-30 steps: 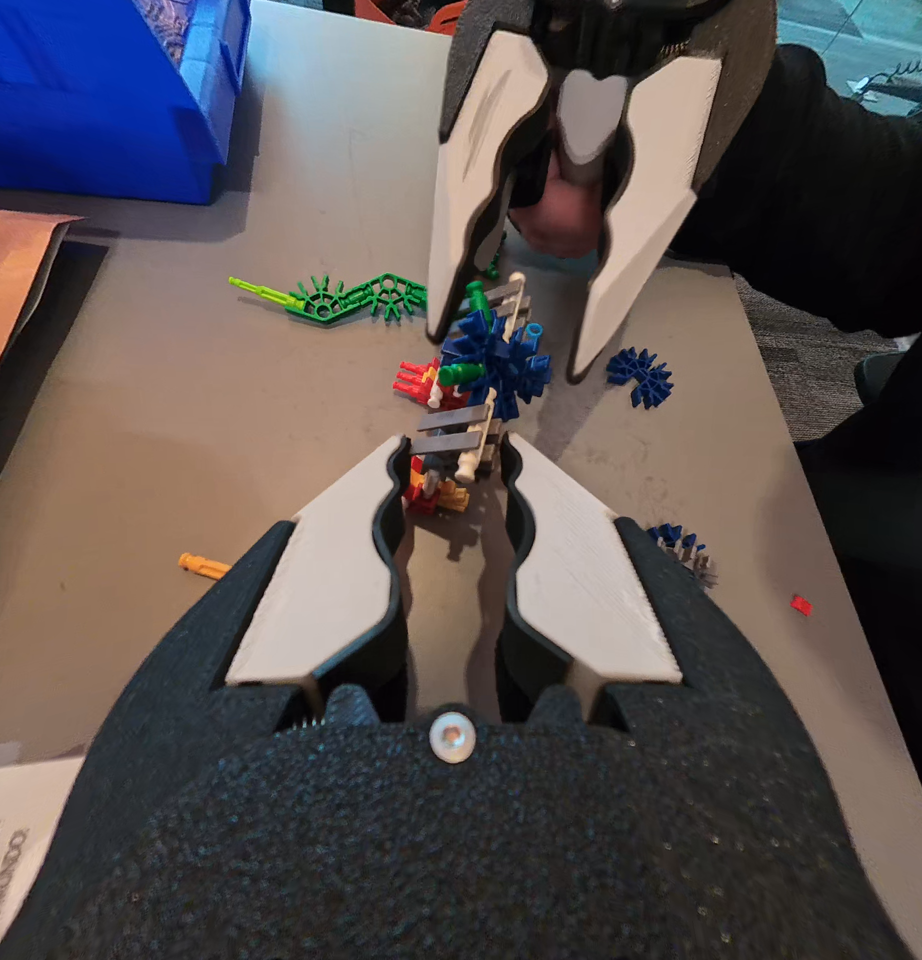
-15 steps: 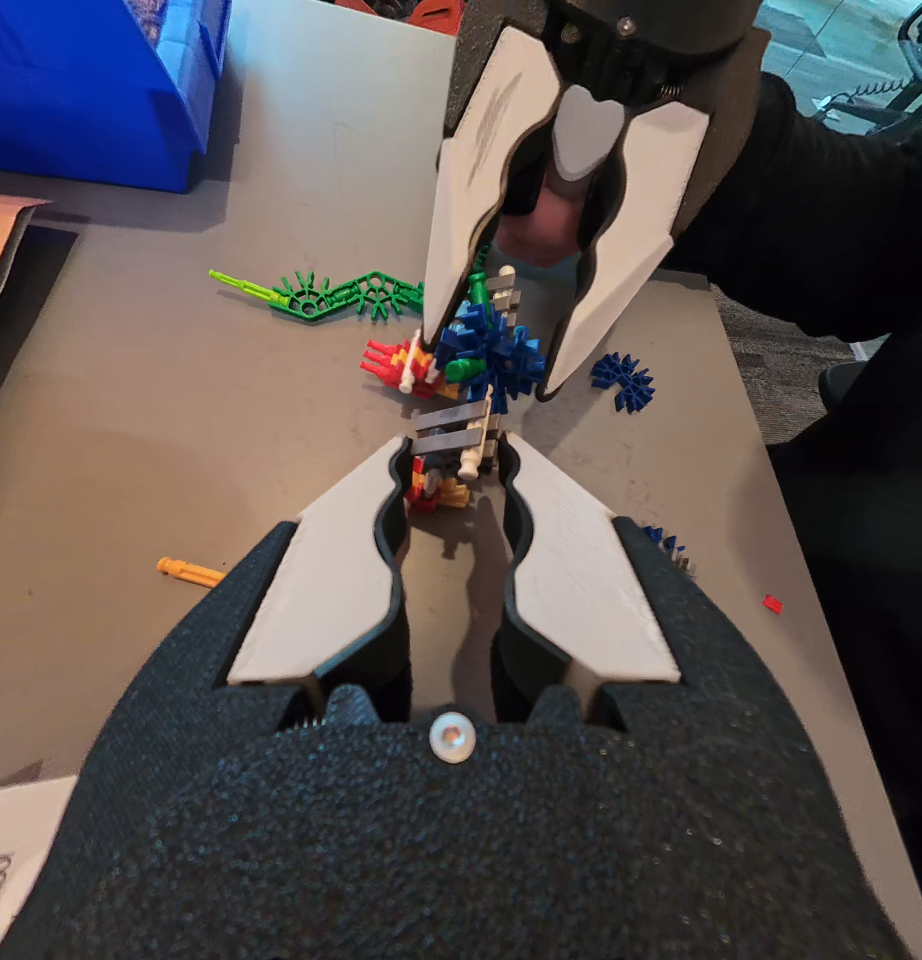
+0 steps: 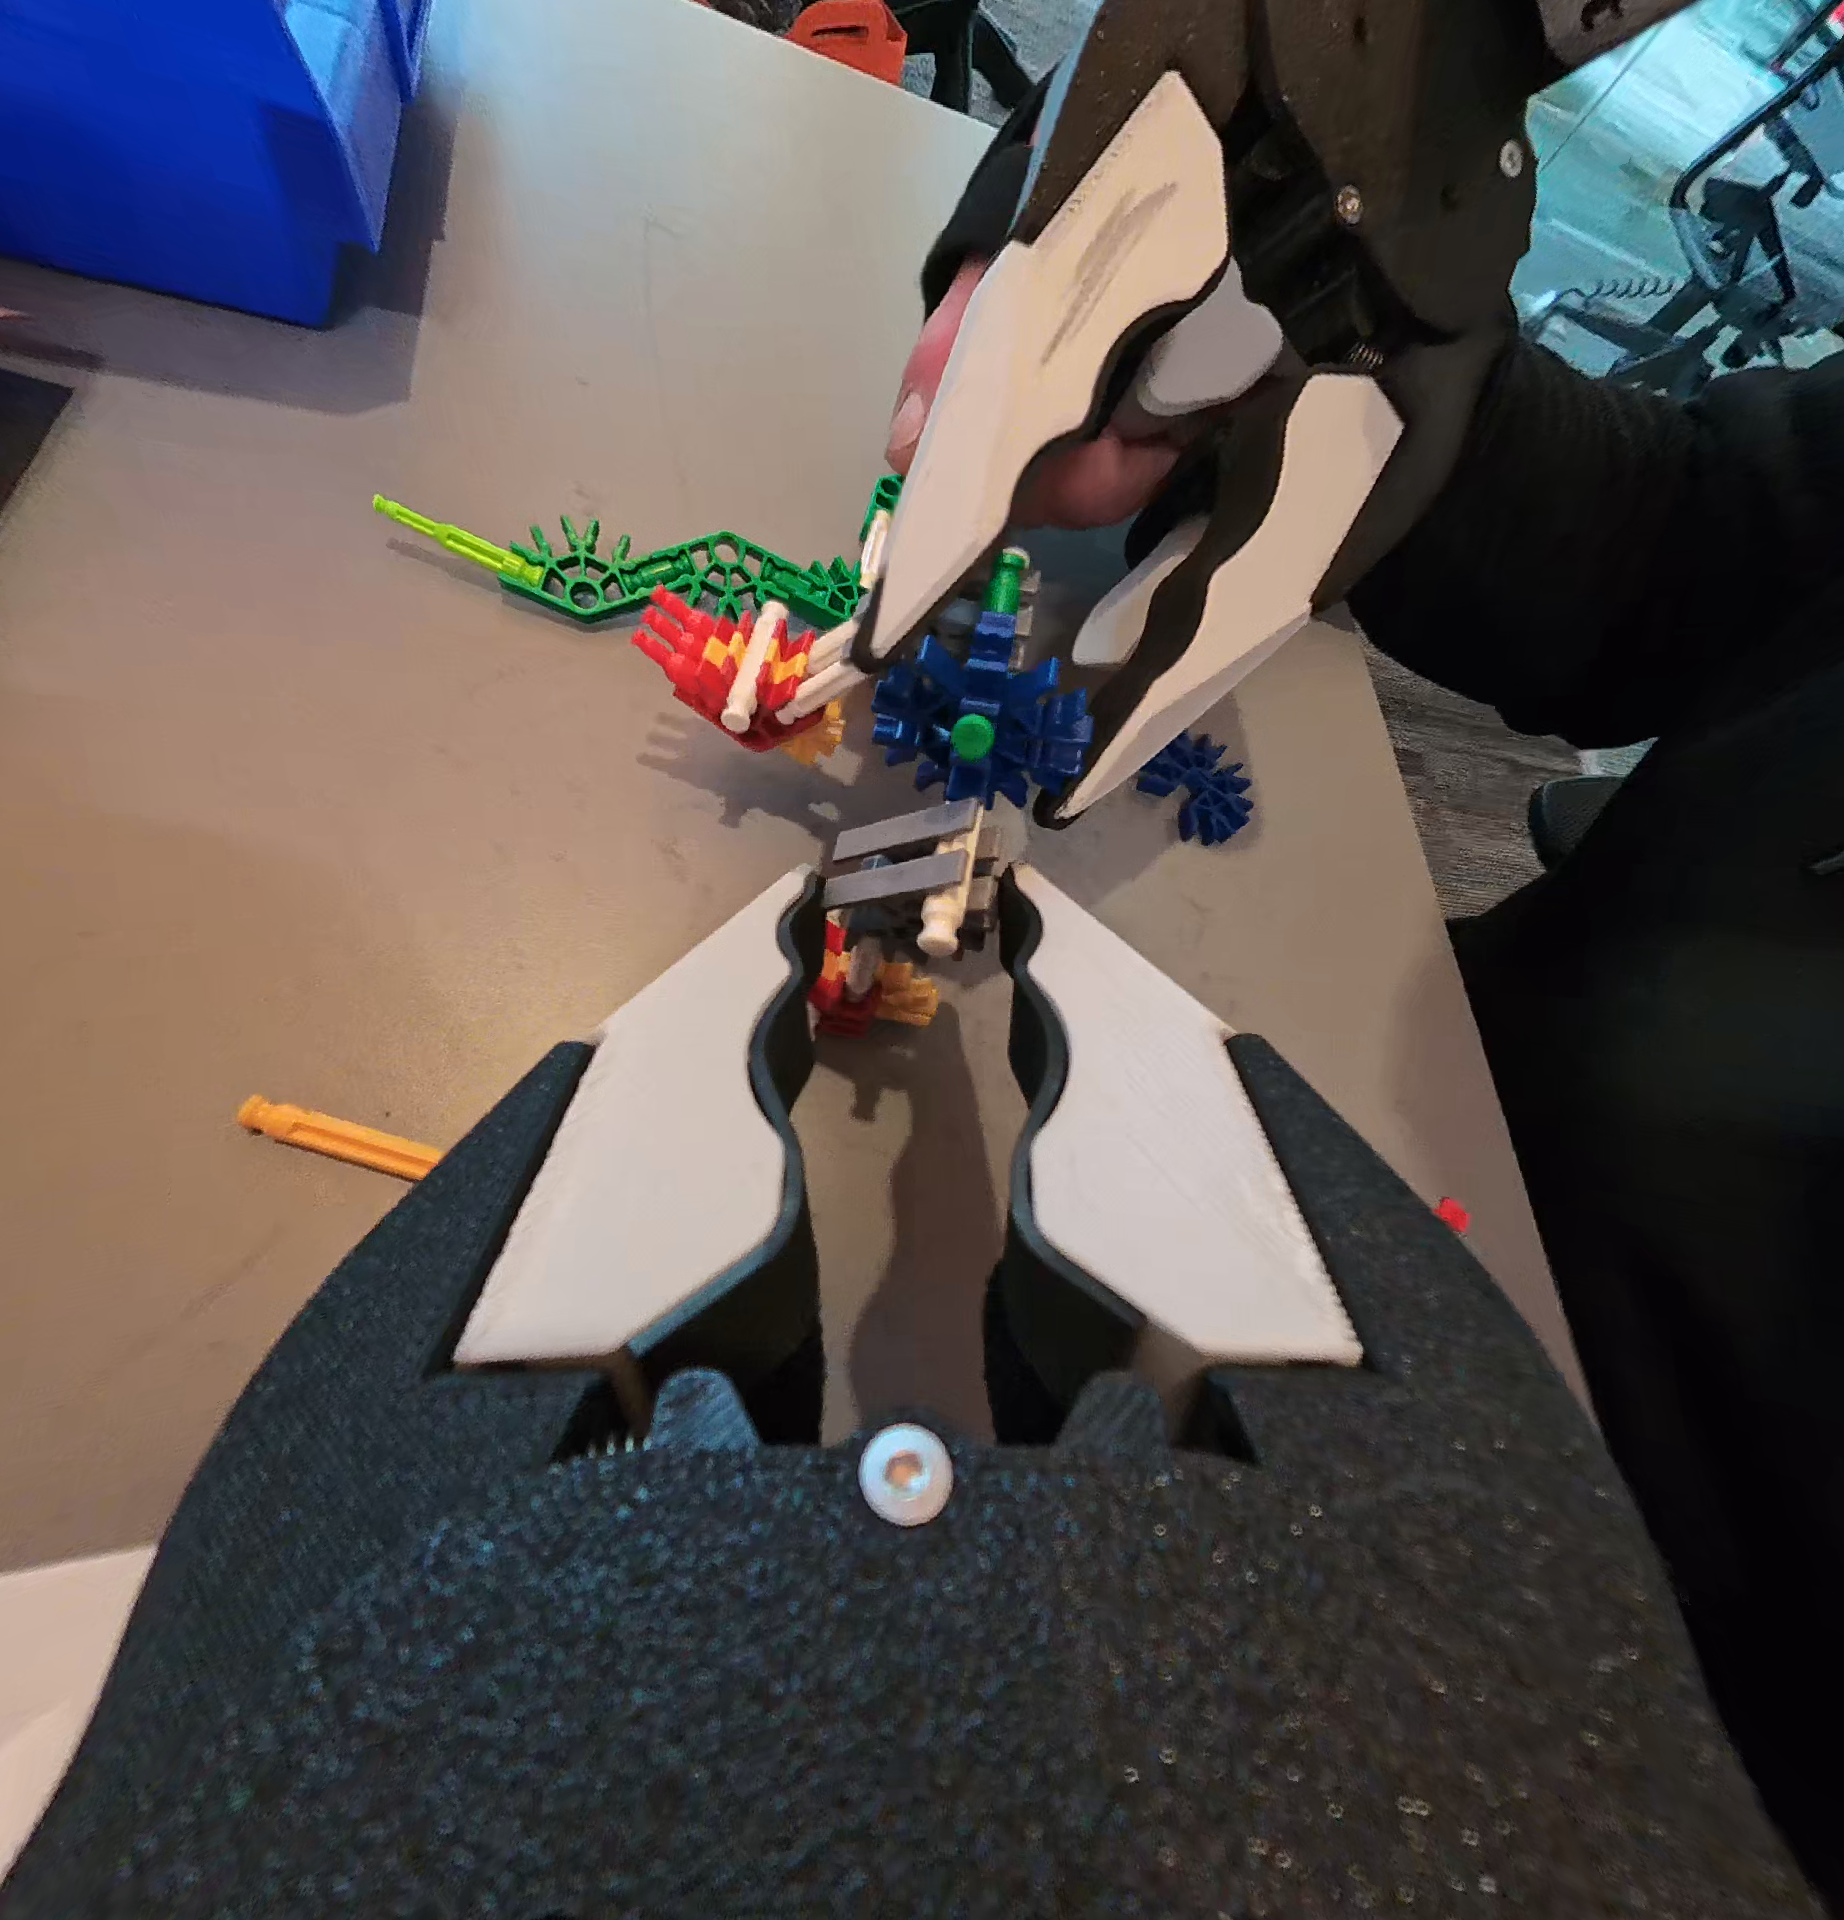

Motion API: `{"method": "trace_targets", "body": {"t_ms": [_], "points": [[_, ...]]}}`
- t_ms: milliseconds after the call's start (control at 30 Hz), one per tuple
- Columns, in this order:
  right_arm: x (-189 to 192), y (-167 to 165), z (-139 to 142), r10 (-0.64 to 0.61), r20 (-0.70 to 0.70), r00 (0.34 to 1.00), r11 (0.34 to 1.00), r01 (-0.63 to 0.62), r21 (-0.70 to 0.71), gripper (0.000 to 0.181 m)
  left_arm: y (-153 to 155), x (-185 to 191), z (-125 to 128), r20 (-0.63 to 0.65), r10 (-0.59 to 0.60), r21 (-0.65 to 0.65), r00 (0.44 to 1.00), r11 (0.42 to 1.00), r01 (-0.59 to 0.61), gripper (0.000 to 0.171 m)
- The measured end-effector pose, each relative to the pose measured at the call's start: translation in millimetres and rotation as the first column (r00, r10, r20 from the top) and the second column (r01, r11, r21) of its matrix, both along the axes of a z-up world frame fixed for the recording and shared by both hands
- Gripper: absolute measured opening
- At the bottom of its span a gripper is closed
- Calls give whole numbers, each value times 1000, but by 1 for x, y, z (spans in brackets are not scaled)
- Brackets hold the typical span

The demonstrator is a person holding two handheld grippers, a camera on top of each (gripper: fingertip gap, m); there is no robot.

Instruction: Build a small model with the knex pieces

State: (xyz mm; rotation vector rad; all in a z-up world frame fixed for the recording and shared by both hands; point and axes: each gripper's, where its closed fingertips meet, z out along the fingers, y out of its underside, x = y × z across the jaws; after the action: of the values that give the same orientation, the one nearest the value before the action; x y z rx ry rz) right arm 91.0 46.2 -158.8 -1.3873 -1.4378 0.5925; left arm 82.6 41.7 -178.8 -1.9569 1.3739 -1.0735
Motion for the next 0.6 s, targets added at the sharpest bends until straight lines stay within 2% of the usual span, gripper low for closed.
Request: {"method": "trace_targets", "body": {"t_ms": [100,200,333,600], "points": [[1,1,-2,-3,3,1000,1000,3,-17,38,6,-2,-2,-38,26,96,999,995,-22,42],[1,0,-3,1,1,1000,999,-1,-37,38,7,1,13,15,23,160,1000,987,-25,40],[2,0,1,5,-25,1000,998,-7,-62,38,4,3,25,65,3,208,998,978,-16,30],[3,0,0,5,-29,1000,997,-7,-75,39,1,10,24,84,-14,235,996,972,-6,9]]}}
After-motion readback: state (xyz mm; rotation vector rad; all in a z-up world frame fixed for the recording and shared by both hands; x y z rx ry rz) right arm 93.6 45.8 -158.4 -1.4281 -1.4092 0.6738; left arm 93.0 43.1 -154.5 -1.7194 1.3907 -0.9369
